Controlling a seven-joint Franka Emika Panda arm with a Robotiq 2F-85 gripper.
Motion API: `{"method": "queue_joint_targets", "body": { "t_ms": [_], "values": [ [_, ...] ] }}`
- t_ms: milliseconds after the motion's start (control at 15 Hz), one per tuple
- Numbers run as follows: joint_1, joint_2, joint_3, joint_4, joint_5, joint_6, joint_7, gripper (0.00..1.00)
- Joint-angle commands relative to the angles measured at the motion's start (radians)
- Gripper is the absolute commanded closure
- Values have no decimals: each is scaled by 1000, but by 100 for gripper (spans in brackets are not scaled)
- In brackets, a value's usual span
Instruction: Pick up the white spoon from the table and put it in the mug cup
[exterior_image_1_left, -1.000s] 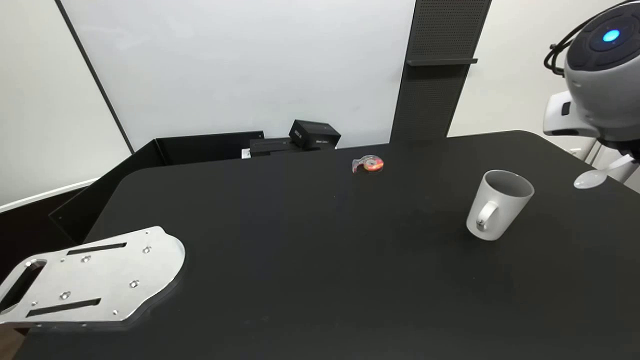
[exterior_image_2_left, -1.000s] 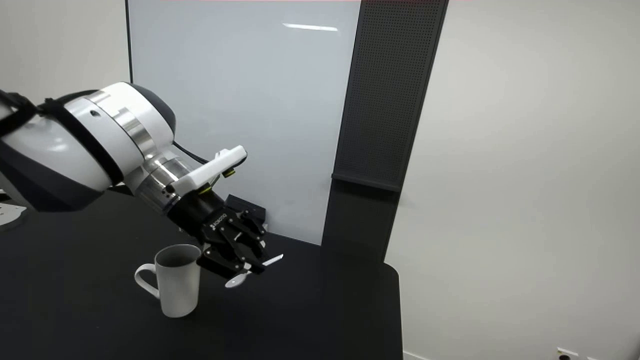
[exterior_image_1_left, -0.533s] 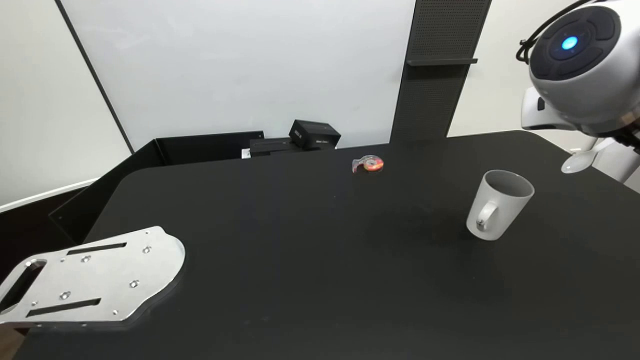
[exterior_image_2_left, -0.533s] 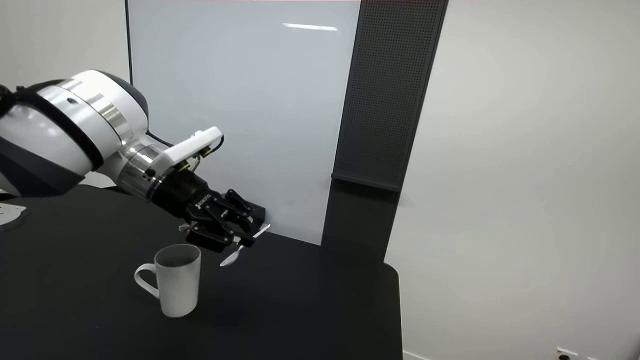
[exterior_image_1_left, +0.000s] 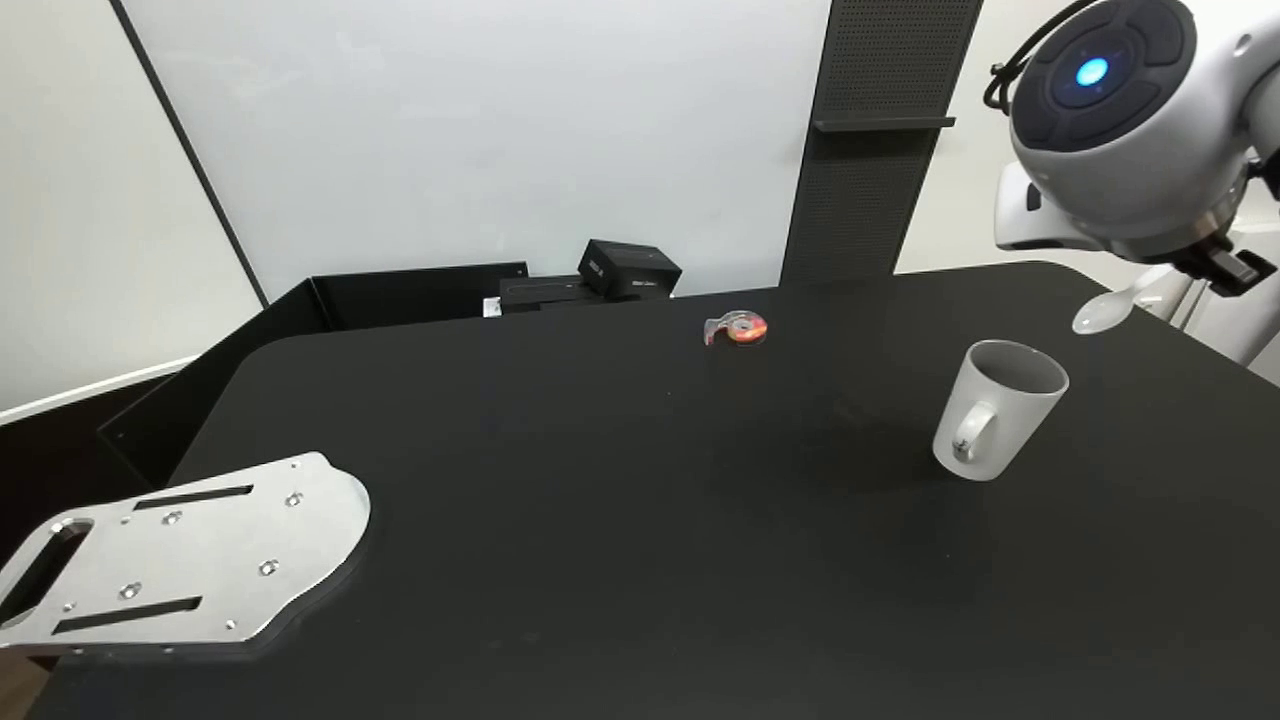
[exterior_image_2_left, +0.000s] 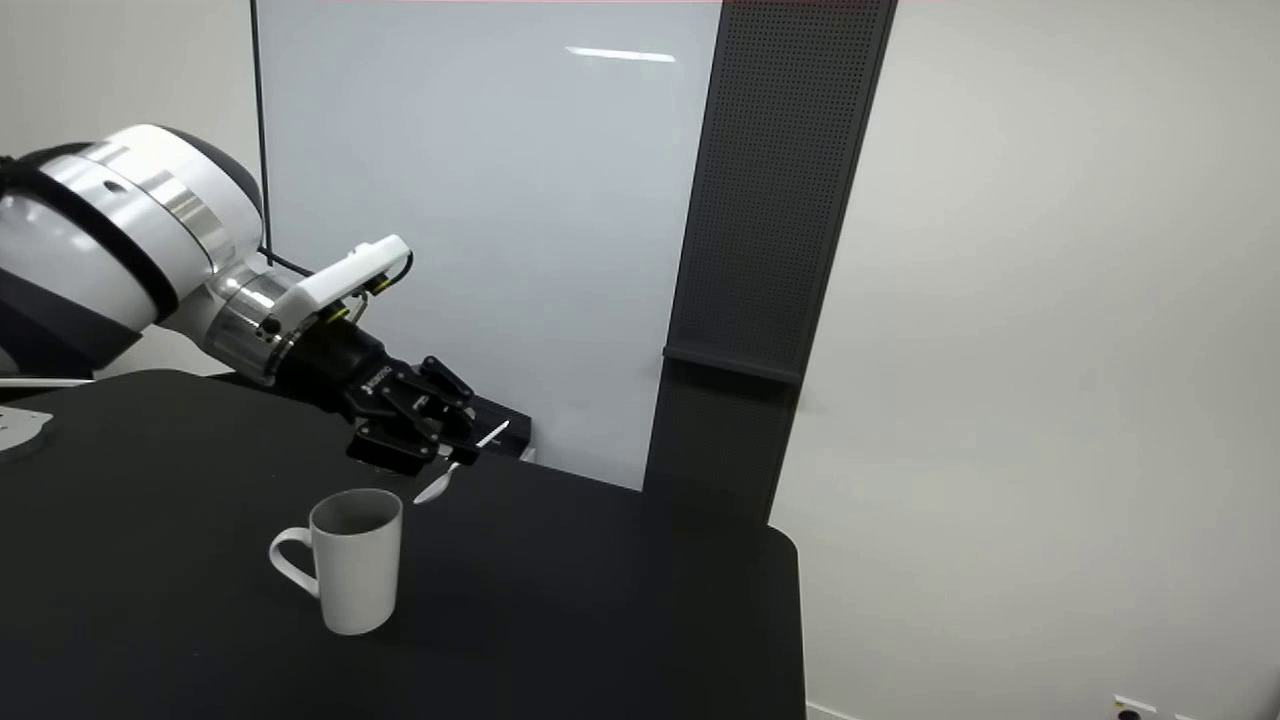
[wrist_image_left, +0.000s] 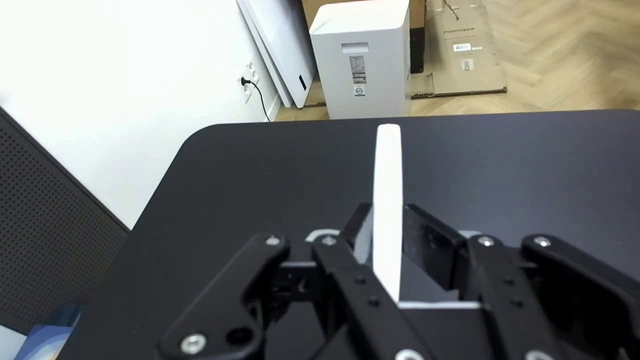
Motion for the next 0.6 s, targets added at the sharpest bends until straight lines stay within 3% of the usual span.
{"method": "queue_joint_targets", "body": {
  "t_ms": [0,533],
  "values": [
    [-3,26,33,28,-3,1,35,94],
    [12,85,72,46,-7,7,36,94]
  ]
}}
